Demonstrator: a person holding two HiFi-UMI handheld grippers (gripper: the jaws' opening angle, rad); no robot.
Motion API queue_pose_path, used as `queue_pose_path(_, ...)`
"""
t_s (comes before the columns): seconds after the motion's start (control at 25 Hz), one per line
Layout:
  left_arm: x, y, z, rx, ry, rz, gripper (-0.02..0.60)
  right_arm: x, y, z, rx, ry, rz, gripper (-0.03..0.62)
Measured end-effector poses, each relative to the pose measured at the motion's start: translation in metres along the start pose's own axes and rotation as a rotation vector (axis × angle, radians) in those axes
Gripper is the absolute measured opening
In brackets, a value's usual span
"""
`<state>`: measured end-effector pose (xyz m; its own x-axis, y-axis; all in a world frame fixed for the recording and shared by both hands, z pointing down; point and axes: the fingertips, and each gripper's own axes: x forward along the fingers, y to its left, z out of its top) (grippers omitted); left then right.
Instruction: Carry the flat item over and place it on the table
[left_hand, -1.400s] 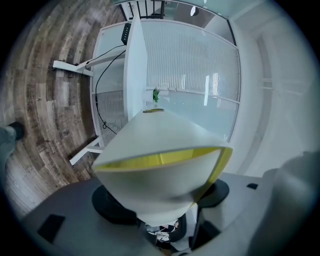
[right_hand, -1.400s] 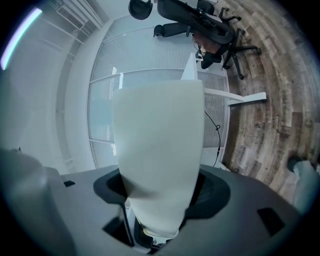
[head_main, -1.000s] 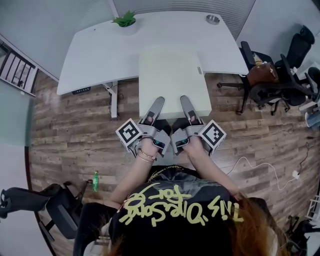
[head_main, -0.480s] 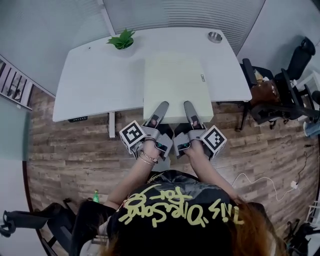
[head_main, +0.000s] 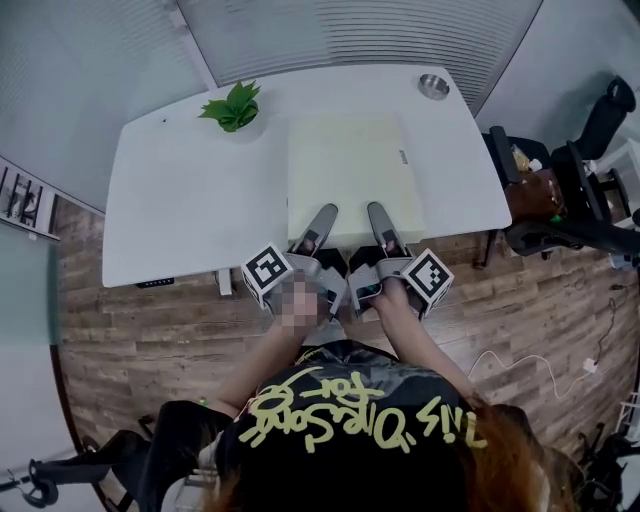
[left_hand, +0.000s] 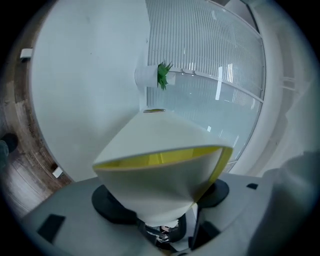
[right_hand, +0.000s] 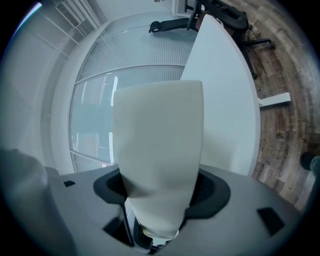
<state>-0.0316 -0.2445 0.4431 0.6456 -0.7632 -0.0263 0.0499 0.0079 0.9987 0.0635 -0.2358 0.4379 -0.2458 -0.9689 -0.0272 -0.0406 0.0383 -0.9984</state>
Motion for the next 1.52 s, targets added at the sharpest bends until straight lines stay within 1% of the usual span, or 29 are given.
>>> queue_pose_path(0.2,0.043,0.006,0.035,-0.016,0.012,0.022,0.301,0.053,-0.007,0.014,0.008,-0.007,-0.021,0.305)
queue_pose_path(0.32,0.057,0.002,0.042,-0.021,0.014,0.002,0.301,0.066,-0.009,0.019,0.004,-0.006,-0.032,0.305)
queue_pose_path(0.44,0.064,0.011,0.05,-0.012,0.026,0.033,0.301,0.076,-0.013,0.023,0.001,-0.009,-0.04,0.305)
queue_pose_path(0.56,0.074,0.011,0.056,-0.029,0.016,0.018,0.301,0.086,-0.015,0.027,-0.004,-0.004,-0.048,0.305)
queue_pose_path(0.64,0.077,0.011,0.057,-0.034,0.01,0.022,0.3,0.09,-0.016,0.029,-0.004,0.005,-0.053,0.305)
queue_pose_path(0.76,0.084,0.02,0.054,-0.035,0.0,0.055,0.301,0.095,-0.021,0.038,0.005,0.023,-0.063,0.305)
queue_pose_path(0.88,0.102,0.016,0.051,-0.041,-0.03,0.027,0.301,0.103,-0.024,0.052,0.011,0.05,-0.064,0.305)
queue_pose_path(0.96,0.106,0.015,0.05,-0.04,-0.048,0.027,0.301,0.107,-0.023,0.056,0.015,0.07,-0.062,0.305)
queue_pose_path(1.08,0.102,0.02,0.05,-0.021,-0.067,0.067,0.301,0.108,-0.024,0.057,0.019,0.1,-0.074,0.305)
queue_pose_path(1.2,0.103,0.018,0.052,-0.023,-0.093,0.061,0.301,0.112,-0.024,0.056,0.02,0.127,-0.076,0.305)
queue_pose_path(1.32,0.103,0.022,0.054,-0.017,-0.111,0.071,0.302,0.115,-0.027,0.055,0.025,0.148,-0.079,0.305)
queue_pose_path(1.52,0.104,0.026,0.054,-0.04,-0.138,0.072,0.302,0.117,-0.034,0.054,0.035,0.175,-0.088,0.305)
